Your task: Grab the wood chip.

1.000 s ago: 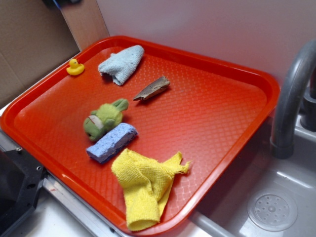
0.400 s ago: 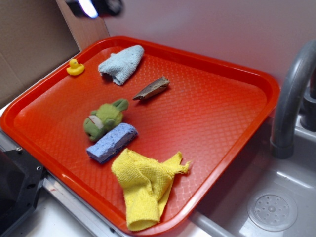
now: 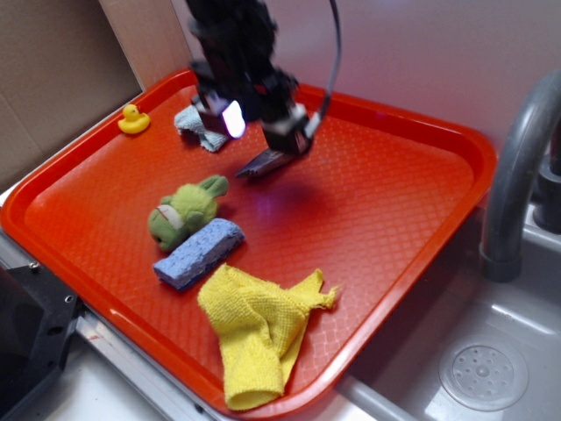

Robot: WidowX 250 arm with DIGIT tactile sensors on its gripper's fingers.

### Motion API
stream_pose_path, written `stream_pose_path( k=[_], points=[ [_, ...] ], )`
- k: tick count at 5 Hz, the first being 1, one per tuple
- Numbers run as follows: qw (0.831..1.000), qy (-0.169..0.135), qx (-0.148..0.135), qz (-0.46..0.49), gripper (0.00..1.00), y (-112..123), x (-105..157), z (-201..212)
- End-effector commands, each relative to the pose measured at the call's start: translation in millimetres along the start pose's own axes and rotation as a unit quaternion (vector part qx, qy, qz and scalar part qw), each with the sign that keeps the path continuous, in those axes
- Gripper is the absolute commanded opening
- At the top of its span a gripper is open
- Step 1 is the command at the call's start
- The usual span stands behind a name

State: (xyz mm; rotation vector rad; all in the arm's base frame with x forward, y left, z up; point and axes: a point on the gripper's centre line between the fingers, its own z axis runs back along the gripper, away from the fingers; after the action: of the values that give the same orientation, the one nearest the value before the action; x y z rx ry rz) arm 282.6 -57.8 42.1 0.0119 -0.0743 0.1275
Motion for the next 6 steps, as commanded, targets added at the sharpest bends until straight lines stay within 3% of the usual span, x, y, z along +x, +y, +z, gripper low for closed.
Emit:
stream_pose_path(
  k=[1, 3, 4, 5, 6],
  points=[
    [0.998, -0.024, -0.020, -0.060, 1.00, -3.0, -1.2, -6.0],
    [0.998, 0.015, -0.016, -0.057, 1.00, 1.3, -1.9, -27.5],
    [0.998, 0.012, -0.012, -0.056, 1.00, 2.5, -1.0, -28.4],
    [0.998, 0.005, -0.014, -0.054, 0.00, 3.8, -0.5, -29.2],
    [0.998, 0.006, -0.013, -0.054, 0.00, 3.4, -1.6, -28.5]
  ],
)
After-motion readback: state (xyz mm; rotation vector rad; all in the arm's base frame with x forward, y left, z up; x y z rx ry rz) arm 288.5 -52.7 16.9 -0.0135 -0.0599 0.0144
